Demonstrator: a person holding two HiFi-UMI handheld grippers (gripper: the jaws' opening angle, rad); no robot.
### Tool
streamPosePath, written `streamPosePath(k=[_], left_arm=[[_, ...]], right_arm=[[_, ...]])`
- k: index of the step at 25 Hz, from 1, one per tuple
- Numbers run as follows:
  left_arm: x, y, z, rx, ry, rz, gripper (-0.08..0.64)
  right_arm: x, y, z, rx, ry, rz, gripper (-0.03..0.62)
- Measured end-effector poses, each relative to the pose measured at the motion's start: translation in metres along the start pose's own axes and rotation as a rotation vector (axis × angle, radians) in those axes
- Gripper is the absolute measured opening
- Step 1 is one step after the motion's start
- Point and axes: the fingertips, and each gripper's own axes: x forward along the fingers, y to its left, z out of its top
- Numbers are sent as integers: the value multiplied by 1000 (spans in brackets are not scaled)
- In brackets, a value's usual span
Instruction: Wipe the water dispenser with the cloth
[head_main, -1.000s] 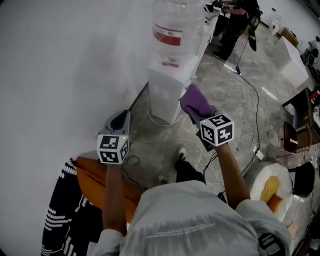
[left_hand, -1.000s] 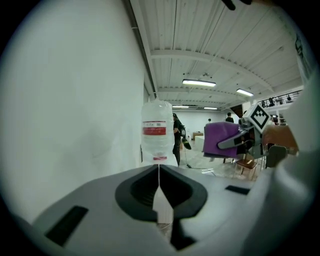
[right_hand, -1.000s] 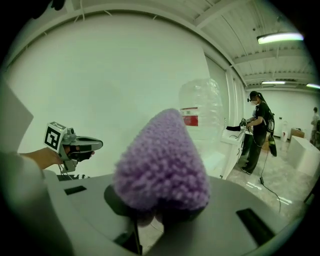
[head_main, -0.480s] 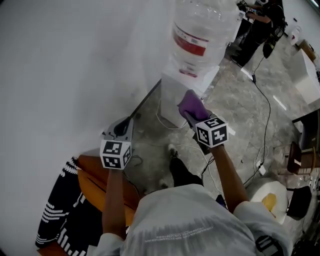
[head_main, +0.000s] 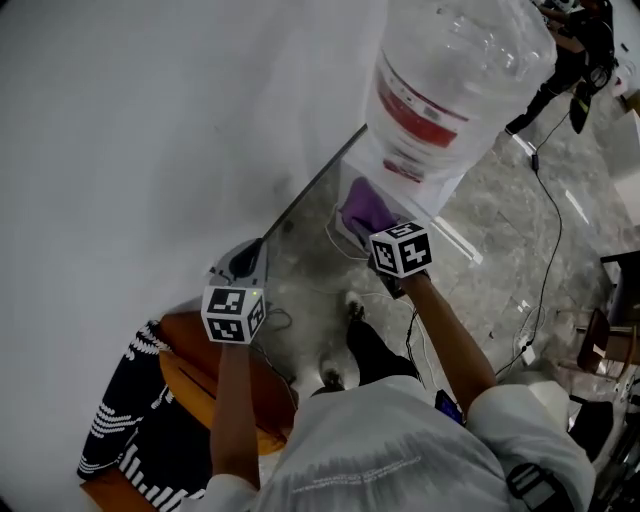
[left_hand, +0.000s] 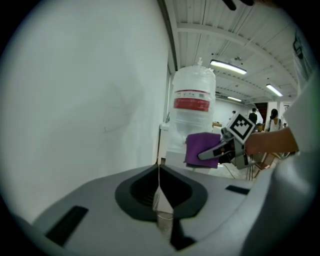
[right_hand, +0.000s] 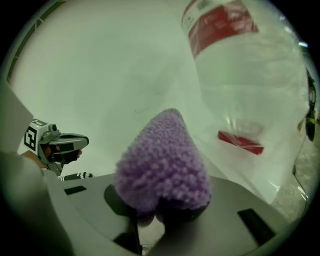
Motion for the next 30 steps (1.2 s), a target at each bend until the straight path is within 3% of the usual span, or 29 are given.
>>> streamPosePath(k=[4, 11, 20, 23, 27, 30], left_arm=[[20, 14, -3, -19, 30, 30, 18], [37, 33, -33, -89, 94, 66, 18], [44, 38, -60, -138, 148, 73, 18], [49, 31, -60, -132, 151, 50, 18], [55, 20, -57, -109, 152, 11, 18], [60, 6, -51, -90, 145, -24, 18]], right_arm=[[51, -19, 6, 13, 42, 3, 89], [127, -52, 1, 50, 128, -77, 91], [152, -93, -23, 118, 172, -234, 91], [146, -103, -33, 206, 150, -246, 89], [129, -112, -45, 403, 83, -220, 91], [108, -122, -59, 448, 66, -247, 90]])
